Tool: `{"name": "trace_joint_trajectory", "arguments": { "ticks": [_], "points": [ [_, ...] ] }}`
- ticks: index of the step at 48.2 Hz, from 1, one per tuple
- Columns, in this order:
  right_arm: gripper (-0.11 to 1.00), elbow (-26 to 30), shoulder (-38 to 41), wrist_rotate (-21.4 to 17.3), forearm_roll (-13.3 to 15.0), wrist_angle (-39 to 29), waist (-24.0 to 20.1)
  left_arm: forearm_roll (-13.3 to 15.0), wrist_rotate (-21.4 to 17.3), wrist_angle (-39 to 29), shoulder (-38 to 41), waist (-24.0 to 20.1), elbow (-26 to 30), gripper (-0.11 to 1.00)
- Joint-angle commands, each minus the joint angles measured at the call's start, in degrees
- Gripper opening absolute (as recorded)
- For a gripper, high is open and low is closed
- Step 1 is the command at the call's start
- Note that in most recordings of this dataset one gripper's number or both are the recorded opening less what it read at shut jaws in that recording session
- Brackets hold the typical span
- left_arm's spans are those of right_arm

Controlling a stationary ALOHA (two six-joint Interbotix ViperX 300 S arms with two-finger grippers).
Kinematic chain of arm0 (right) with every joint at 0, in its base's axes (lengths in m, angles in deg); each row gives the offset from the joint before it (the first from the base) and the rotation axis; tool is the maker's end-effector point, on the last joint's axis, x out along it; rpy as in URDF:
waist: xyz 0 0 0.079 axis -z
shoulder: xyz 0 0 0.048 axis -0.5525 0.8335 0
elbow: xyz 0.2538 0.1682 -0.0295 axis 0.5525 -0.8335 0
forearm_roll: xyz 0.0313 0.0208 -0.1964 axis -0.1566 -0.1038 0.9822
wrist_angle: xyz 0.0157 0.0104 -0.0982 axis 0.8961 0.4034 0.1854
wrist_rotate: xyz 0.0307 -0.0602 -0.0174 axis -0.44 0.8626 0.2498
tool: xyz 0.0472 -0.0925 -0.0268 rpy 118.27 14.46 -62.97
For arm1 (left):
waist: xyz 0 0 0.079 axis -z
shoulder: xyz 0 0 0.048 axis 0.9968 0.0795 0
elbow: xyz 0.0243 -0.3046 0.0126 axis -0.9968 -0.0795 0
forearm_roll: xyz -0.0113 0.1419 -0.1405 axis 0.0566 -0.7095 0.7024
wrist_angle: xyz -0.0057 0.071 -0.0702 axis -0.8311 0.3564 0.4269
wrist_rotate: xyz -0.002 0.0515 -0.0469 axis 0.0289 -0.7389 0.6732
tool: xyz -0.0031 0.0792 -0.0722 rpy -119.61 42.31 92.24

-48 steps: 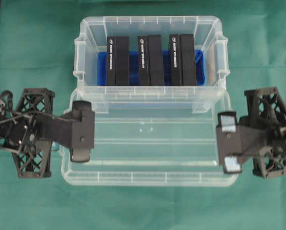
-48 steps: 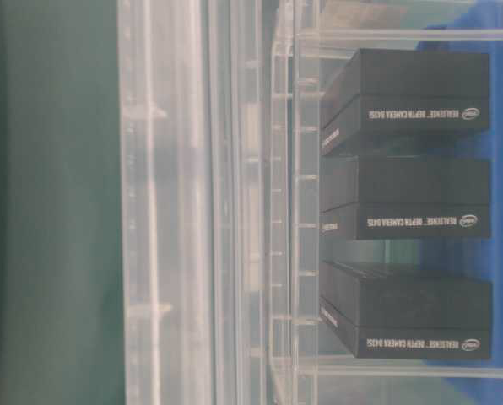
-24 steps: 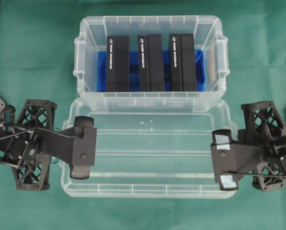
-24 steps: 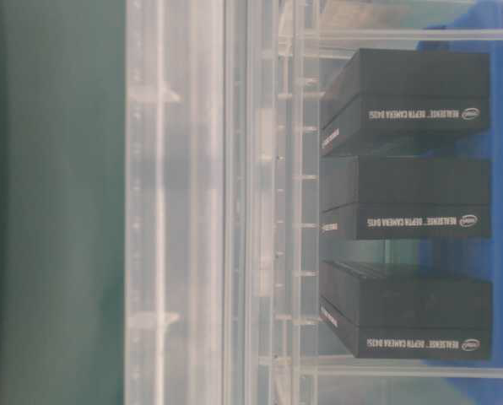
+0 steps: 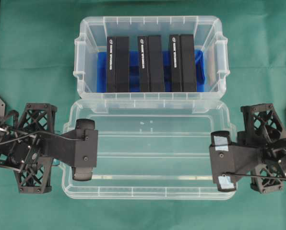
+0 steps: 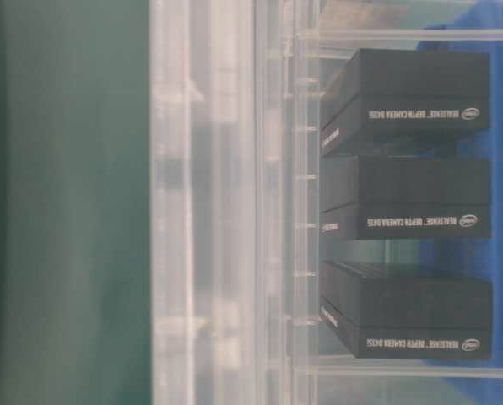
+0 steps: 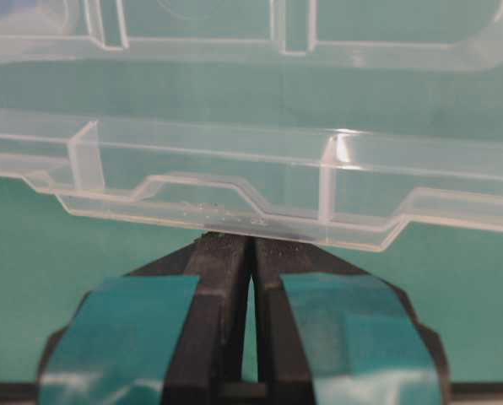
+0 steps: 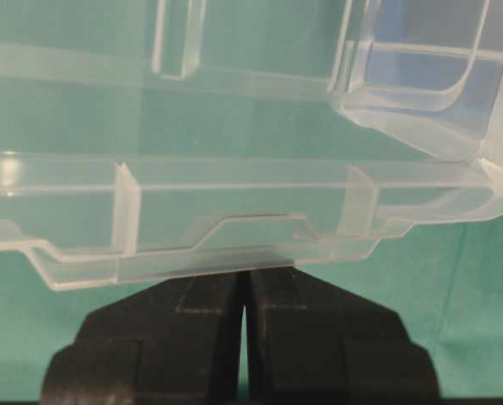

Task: Clamp the lid of the box with both arms, then lift and open it.
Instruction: 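Lower the lid onto the table in front of the box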

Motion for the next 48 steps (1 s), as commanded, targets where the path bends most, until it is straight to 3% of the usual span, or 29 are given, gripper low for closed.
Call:
{"name": "trace_joint_trajectory", "arguments": {
  "ticks": [1,24,40,48],
  "points": [
    [0.0,2.2,-0.4,-1.2,1.7,3.3,0.4,-2.3,2.4,4.6,-0.5,-0.6,0.7,0.01],
    [0.0,-5.2,-0.1,-6.5,1.3,11.9,0.3,-2.3,5.9,11.7,-0.1,0.4,-4.6,0.01],
    [0.0,-9.4,1.8,-7.6,1.2,19.8,0.4,-2.2,6.5,18.8,2.8,0.4,-7.6,0.01],
    [0.0,-11.7,4.0,-7.6,1.2,24.0,0.4,-2.2,8.7,21.9,5.3,0.4,-9.2,0.01]
  ]
}}
